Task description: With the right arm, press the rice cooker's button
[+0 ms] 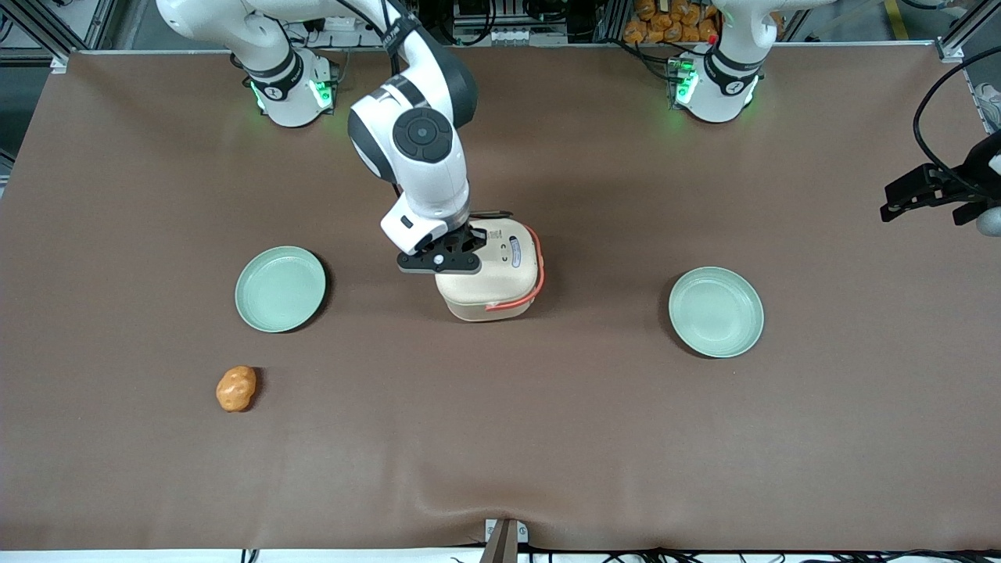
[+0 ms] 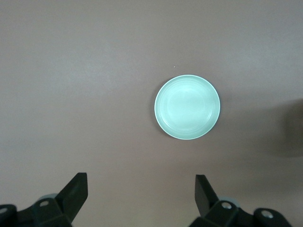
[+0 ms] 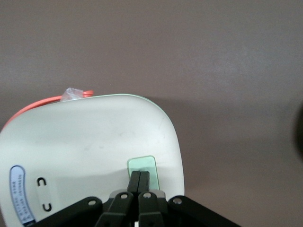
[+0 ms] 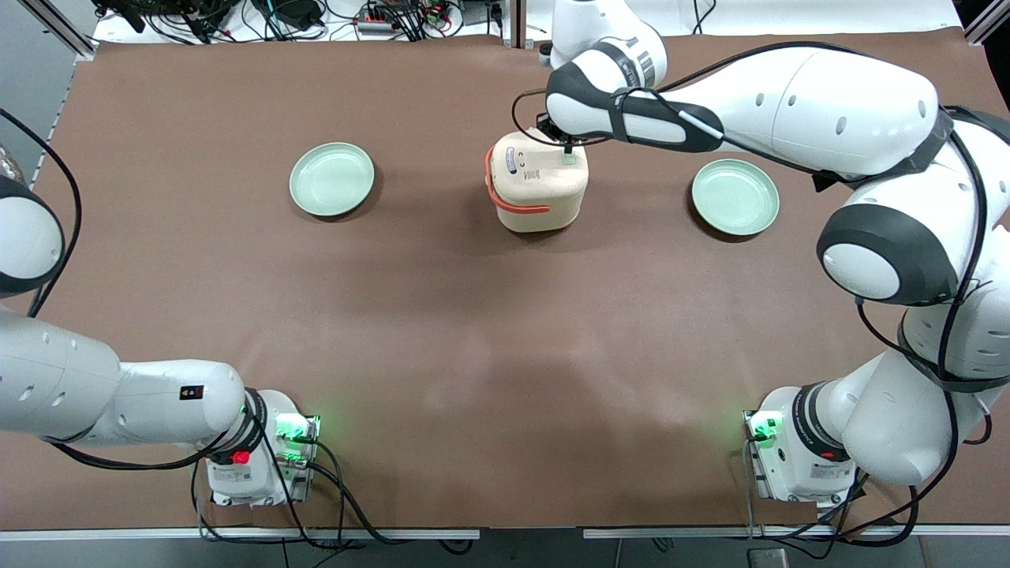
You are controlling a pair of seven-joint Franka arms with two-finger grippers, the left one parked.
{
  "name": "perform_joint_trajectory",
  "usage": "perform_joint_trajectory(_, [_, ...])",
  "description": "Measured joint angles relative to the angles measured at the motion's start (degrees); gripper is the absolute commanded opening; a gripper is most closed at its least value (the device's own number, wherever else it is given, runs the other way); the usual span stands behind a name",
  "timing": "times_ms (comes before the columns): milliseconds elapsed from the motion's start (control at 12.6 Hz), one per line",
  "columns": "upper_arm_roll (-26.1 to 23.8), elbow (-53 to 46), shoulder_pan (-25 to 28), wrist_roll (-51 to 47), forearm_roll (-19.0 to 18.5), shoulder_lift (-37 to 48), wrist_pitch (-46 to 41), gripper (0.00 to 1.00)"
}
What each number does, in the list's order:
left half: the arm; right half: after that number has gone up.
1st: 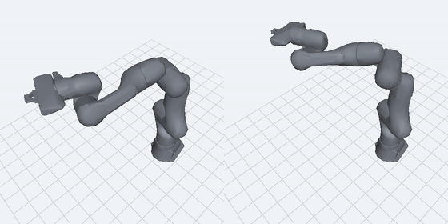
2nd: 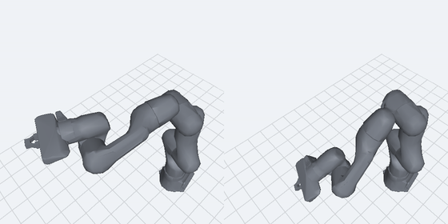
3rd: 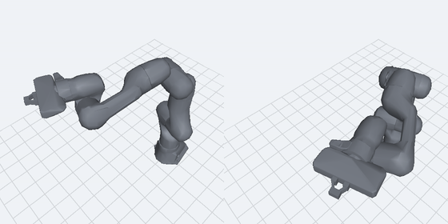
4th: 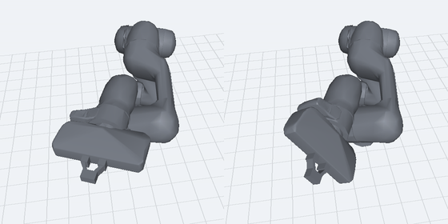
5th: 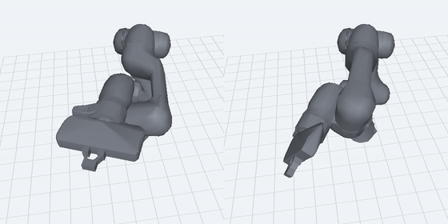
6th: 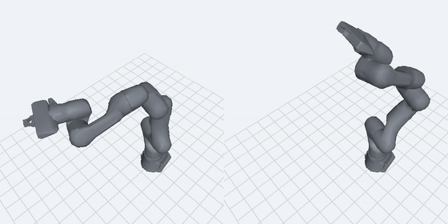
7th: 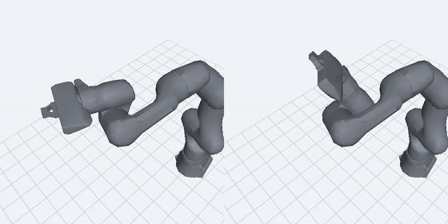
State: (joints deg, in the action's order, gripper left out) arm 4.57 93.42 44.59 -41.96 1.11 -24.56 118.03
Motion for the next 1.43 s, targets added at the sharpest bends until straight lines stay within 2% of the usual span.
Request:
perform_joint_trajectory(1109, [0.09,1.33,0.18,-1.10,0.02,-0.05,2.40,0.00])
perform_joint_trajectory(1267, [0.26,-0.57,0.17,-1.78,0.03,0.18,1.17,0.00])
perform_joint_trajectory(1426, [0.42,-5.19,0.17,-2.13,0.03,0.94,-3.62,0.00])
